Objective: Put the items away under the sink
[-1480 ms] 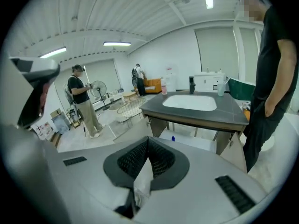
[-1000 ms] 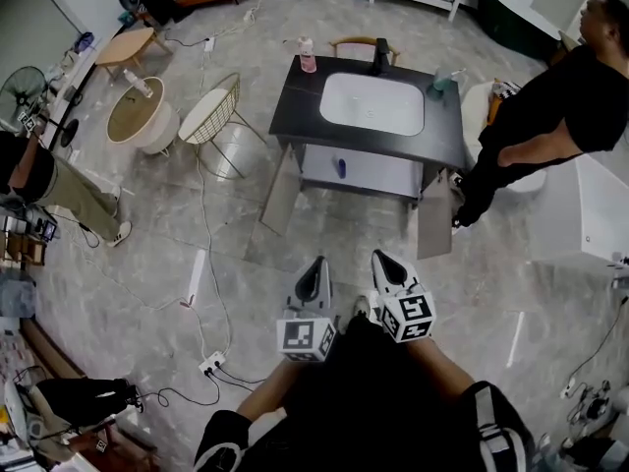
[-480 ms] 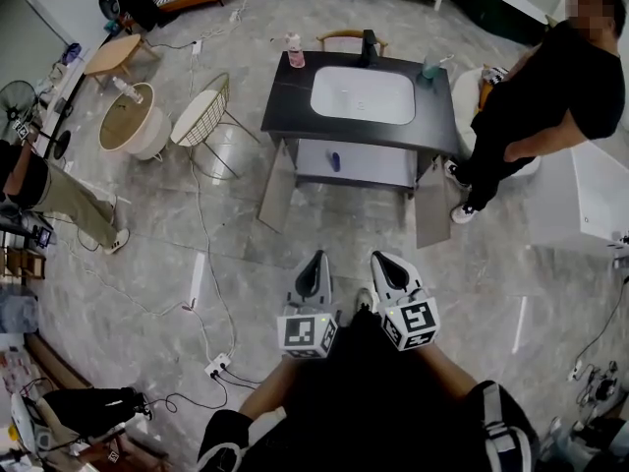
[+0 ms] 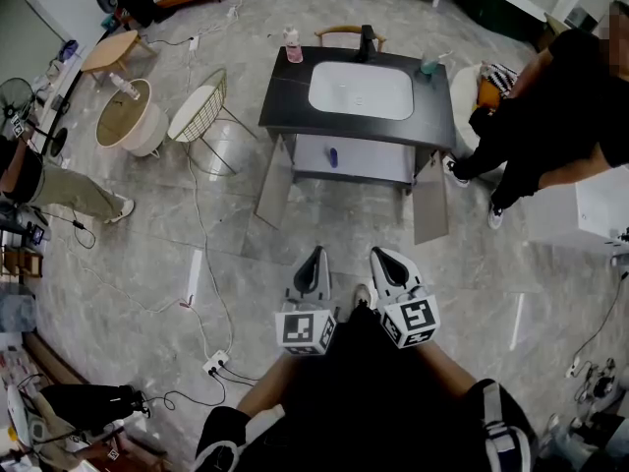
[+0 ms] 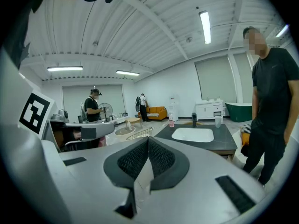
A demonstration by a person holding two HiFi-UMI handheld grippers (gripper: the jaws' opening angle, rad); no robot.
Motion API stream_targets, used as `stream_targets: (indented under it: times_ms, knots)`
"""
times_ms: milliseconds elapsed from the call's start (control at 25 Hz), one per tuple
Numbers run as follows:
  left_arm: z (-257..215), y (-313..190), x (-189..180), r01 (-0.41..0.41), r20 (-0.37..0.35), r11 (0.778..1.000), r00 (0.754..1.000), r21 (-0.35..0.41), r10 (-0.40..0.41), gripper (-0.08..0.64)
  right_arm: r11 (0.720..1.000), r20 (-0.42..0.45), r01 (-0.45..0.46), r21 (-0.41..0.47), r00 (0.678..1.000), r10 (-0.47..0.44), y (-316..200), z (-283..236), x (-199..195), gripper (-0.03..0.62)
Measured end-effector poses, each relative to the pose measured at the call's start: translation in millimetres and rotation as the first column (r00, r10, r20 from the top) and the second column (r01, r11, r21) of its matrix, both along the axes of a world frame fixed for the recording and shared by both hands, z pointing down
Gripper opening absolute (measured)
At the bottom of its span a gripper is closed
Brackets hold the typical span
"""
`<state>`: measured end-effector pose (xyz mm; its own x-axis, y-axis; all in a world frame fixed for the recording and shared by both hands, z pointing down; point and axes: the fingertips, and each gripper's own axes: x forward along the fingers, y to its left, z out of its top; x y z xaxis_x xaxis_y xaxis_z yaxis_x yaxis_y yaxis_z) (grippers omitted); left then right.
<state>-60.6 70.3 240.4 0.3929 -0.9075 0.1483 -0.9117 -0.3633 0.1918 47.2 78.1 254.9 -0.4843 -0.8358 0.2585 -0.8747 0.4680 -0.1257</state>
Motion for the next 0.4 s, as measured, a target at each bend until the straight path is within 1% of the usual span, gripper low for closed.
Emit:
stream_targets:
  times_ms: [160, 400]
  knots:
    - [0.3, 1.0, 1.6, -0.010, 0.006, 1.000, 1.000, 0.004, 0.010, 0.015, 1.000, 0.001, -0.004, 0.000, 1.000, 0.004, 0.0, 1.8, -1.4, 0.011]
    - [3.1, 3.4, -2.3, -0.004, 0.001, 1.000, 1.000, 0.004, 0.004, 0.015, 1.000, 0.000, -0.004, 0.001, 1.000, 0.004, 1.5, 4.3, -5.0, 0.011]
